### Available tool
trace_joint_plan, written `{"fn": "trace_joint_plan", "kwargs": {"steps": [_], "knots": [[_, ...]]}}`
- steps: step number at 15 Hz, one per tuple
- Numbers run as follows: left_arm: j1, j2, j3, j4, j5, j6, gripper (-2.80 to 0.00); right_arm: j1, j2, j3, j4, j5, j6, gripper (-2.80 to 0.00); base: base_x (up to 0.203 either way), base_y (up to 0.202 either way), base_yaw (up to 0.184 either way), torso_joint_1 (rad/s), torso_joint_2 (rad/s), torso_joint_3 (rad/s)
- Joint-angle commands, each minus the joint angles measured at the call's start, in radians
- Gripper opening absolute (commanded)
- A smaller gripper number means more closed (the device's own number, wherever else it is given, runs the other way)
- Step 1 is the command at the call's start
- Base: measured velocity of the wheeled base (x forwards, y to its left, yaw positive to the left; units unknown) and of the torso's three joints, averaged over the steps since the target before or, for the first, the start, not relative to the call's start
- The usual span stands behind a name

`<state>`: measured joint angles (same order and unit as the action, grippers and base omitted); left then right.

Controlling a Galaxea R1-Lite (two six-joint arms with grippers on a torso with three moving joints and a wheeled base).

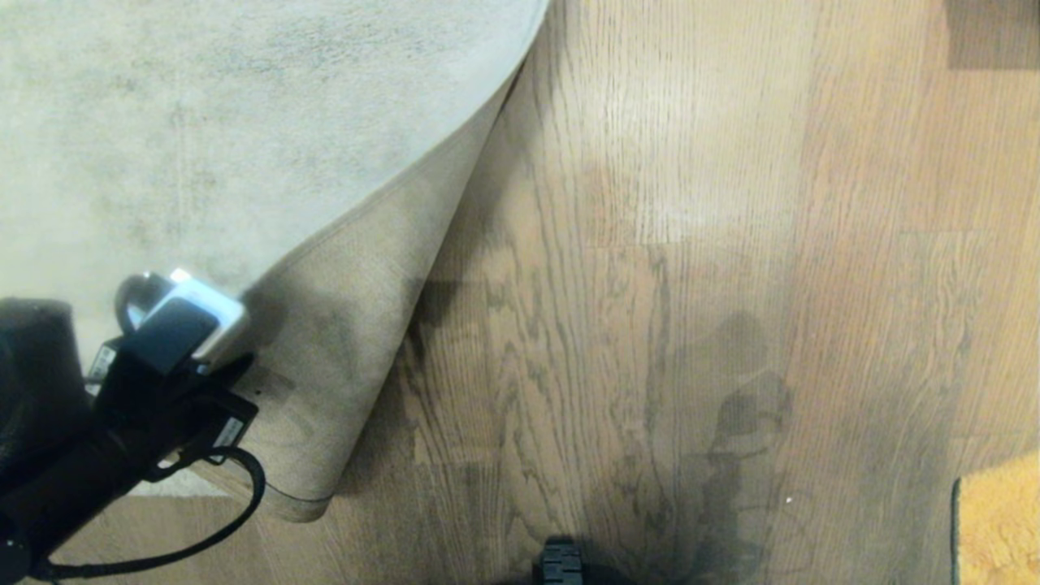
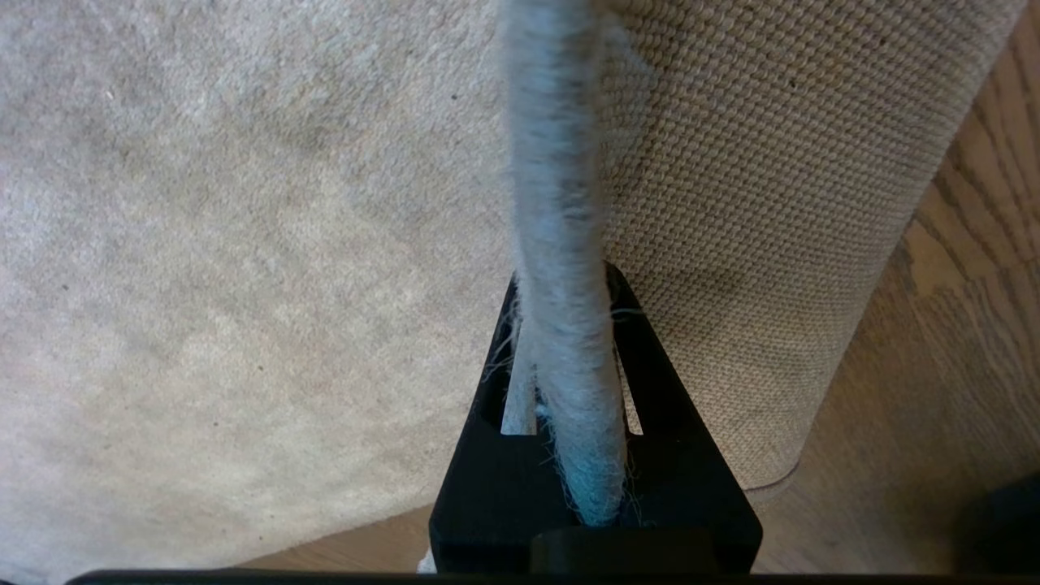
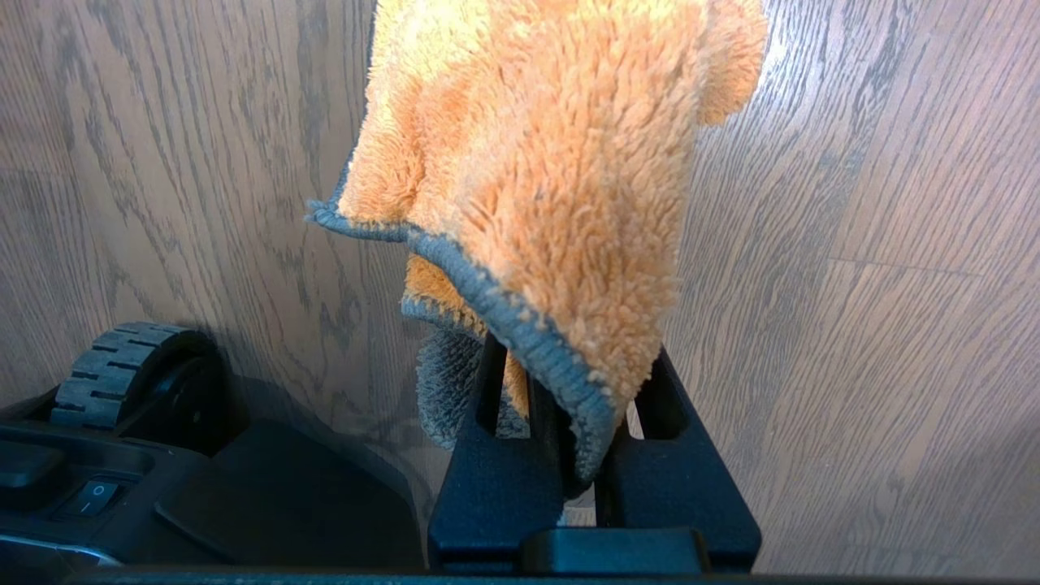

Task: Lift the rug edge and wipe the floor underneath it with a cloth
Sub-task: Lay down the carpet

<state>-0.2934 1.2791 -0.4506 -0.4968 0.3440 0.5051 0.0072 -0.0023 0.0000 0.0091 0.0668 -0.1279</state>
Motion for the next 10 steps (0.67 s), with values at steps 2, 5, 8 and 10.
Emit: {"fn": "trace_joint_plan", "kwargs": {"steps": [2, 5, 8, 10], "knots": [[-0.007, -0.011, 0.0, -0.005, 0.001, 0.003, -2.8, 0.0, 0.002, 0.0, 0.0, 0.001, -0.001, -2.8, 0.0, 0.0, 0.0, 0.0, 0.0, 0.0], [-0.009, -0.011, 0.001, -0.005, 0.001, 0.004, -2.8, 0.0, 0.002, 0.0, 0.0, 0.001, -0.001, -2.8, 0.0, 0.0, 0.0, 0.0, 0.0, 0.0], [-0.007, -0.02, 0.002, -0.003, 0.004, 0.003, -2.8, 0.0, 0.002, 0.0, 0.0, 0.001, -0.001, -2.8, 0.0, 0.0, 0.0, 0.0, 0.0, 0.0], [0.004, -0.026, 0.033, -0.004, 0.003, -0.001, -2.8, 0.0, 0.002, 0.0, 0.0, 0.001, -0.001, -2.8, 0.0, 0.0, 0.0, 0.0, 0.0, 0.0]]}}
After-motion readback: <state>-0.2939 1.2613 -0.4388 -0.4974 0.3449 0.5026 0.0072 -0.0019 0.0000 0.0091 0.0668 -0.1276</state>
